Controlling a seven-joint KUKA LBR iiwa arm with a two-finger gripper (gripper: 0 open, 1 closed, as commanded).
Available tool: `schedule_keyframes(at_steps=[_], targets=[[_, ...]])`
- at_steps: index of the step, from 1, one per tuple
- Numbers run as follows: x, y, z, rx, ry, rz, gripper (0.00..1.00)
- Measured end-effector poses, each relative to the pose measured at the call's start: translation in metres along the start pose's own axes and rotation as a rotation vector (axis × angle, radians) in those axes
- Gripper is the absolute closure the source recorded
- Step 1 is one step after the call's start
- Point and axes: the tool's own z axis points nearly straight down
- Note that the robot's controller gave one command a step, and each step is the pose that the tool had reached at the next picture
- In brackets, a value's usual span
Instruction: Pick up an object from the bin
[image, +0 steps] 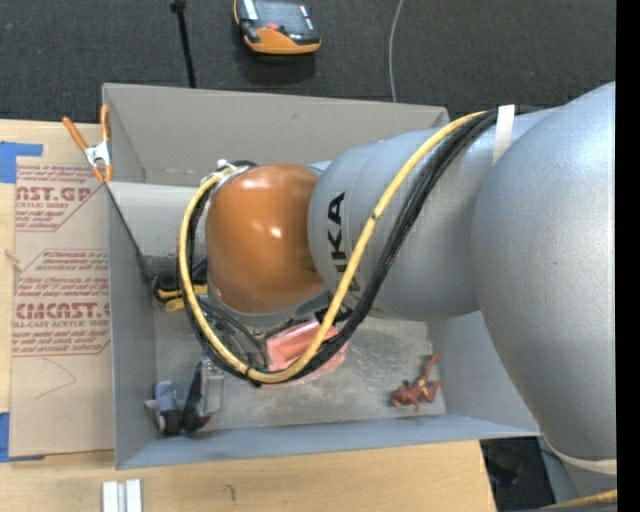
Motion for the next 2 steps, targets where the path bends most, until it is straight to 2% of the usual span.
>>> schedule_keyframes(at_steps=[1, 2], targets=[[-0.002, -0.001, -0.005, -0.002, -0.007, 0.002, 0.0], [-0.001, 0.003, 0.056, -0.002, -0.015, -0.228, 0.0]])
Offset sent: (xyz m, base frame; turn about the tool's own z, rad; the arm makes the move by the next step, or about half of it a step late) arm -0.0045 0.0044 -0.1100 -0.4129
